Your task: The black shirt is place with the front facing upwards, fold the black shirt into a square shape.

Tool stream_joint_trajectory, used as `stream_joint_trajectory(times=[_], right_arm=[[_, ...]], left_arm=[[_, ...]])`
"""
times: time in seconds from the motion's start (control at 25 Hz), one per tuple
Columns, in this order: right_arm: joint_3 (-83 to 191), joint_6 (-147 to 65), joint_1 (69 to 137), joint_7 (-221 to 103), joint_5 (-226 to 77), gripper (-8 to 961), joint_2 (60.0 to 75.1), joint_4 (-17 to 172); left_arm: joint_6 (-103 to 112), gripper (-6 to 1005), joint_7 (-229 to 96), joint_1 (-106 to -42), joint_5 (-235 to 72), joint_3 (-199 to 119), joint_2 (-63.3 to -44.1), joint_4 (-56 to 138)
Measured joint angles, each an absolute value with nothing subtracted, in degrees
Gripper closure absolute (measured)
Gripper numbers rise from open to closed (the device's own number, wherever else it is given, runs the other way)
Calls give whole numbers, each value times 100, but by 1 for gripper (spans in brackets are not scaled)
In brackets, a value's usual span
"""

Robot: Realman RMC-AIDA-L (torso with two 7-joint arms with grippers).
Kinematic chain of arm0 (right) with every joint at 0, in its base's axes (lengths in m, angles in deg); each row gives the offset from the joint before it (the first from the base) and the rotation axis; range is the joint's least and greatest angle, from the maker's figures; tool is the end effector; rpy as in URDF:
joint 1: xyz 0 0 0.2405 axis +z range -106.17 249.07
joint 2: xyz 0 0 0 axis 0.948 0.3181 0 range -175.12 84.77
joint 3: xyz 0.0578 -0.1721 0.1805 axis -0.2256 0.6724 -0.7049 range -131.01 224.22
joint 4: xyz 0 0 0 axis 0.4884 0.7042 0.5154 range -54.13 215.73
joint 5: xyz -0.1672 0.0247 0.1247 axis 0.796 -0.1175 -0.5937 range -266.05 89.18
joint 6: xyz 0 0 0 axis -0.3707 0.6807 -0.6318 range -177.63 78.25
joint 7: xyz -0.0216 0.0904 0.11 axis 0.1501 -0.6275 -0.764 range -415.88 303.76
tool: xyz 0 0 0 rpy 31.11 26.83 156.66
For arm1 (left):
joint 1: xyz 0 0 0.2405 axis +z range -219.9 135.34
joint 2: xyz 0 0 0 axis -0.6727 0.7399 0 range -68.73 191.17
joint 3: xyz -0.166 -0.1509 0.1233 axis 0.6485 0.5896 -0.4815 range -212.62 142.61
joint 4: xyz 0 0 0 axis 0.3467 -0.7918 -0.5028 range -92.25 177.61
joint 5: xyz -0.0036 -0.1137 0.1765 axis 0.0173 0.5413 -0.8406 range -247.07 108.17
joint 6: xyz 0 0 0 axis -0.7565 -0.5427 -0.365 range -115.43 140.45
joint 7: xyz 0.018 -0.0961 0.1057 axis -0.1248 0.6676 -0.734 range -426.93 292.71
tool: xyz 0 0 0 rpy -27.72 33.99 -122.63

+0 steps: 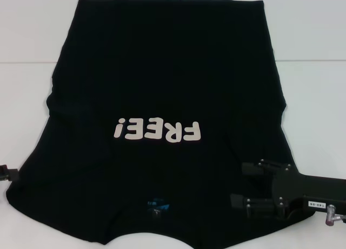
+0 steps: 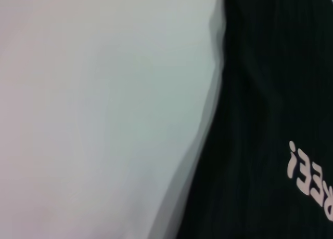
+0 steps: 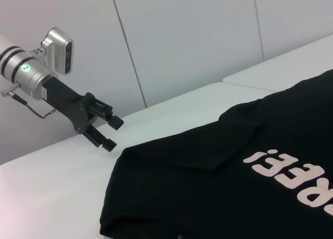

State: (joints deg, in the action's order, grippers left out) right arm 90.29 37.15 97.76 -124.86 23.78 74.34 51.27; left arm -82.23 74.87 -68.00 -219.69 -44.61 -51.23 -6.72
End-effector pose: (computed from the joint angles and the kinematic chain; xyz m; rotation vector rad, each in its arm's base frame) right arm 0.2860 0.2952 -0.0344 -2.7590 0.6158 0.6975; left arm -0.3832 0.2753 0.1097 -1.7008 -2.1253 -0.4476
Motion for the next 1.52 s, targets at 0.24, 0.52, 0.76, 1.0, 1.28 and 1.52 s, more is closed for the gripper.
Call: stream_joint_trajectory(times=[0.24,0.52,0.76,1.0,1.28,1.52], right_arm=[[9029,3697,9784,-12495,2378,21,7435,5127],[9029,3694,9783,-12504,2377,21,7435,5134],[9029,3692,9785,-12505,2374,22,7435,5182],[9029,3687,9790,-12512,2371,21,7434,5190],[9029,3687,9788,-12566,2371,22,7426,5189],[9020,3727,9791,-12679,2371,24,7401,5188]], left_arm=[[-7964,150,7585,-6866,-22106,-4699,-5119,-509],[-7813,151,7726,-6922,-22207,-4850,-5126,-468],[-7796,152,7738,-6955,-22196,-4854,-5126,-376],[-7669,153,7705,-7054,-22184,-4854,-5115,-134],[-7567,154,7639,-7256,-22181,-4866,-5132,100],[-7560,155,7624,-7307,-22170,-4996,-5129,99]])
